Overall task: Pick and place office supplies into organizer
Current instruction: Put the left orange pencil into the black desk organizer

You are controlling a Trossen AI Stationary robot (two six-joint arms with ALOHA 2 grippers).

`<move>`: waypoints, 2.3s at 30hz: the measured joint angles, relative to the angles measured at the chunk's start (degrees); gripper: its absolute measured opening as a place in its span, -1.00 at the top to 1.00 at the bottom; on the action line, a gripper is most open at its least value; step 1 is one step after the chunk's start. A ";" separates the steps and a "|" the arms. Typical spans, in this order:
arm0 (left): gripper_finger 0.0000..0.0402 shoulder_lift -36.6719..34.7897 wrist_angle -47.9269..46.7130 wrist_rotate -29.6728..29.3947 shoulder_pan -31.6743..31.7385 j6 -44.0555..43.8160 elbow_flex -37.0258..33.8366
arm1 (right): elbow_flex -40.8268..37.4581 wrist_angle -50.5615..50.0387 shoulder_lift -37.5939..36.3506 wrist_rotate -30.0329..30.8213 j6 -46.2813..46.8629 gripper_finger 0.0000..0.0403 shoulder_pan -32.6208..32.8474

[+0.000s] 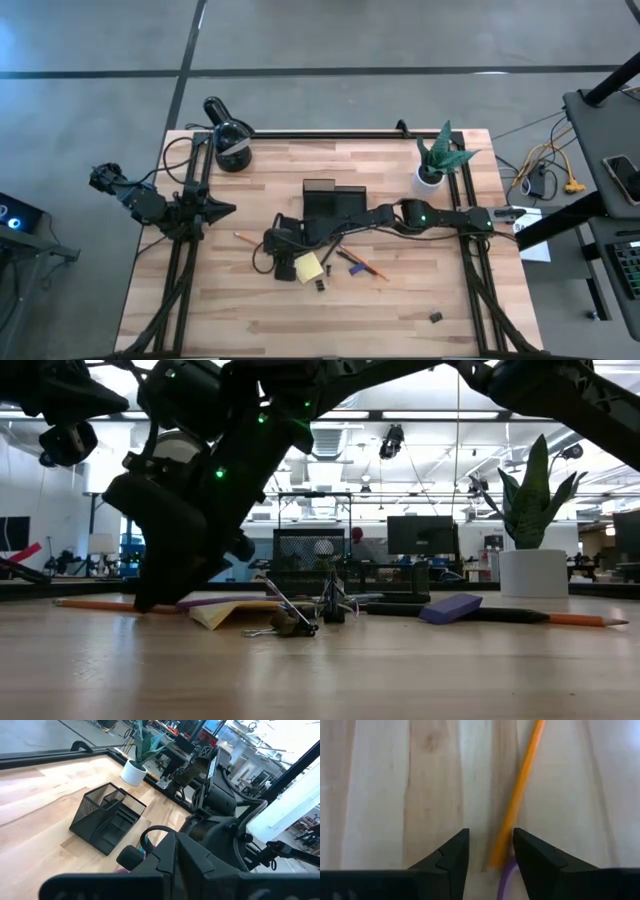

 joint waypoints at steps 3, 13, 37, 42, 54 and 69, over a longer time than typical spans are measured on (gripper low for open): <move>1.00 0.00 -0.02 0.00 0.00 0.02 0.00 | -0.02 -0.86 0.18 -0.09 -0.04 0.35 0.57; 1.00 0.06 0.00 -0.15 0.00 0.28 -0.38 | -0.02 -5.22 0.13 0.08 -0.72 0.66 1.37; 1.00 -0.04 0.07 4.68 0.02 2.82 -3.10 | 6.60 -19.55 -0.53 10.24 12.48 0.96 5.81; 1.00 -0.07 0.18 4.83 0.02 2.77 -3.15 | 6.71 -18.67 -1.75 11.51 14.72 0.96 6.83; 1.00 0.06 0.77 4.61 0.02 2.47 -3.73 | 6.68 -23.23 -3.89 8.61 3.73 0.96 9.12; 1.00 10.80 8.40 25.09 0.00 -16.91 -11.12 | 1.75 -18.20 -3.87 -5.46 -3.08 0.96 9.78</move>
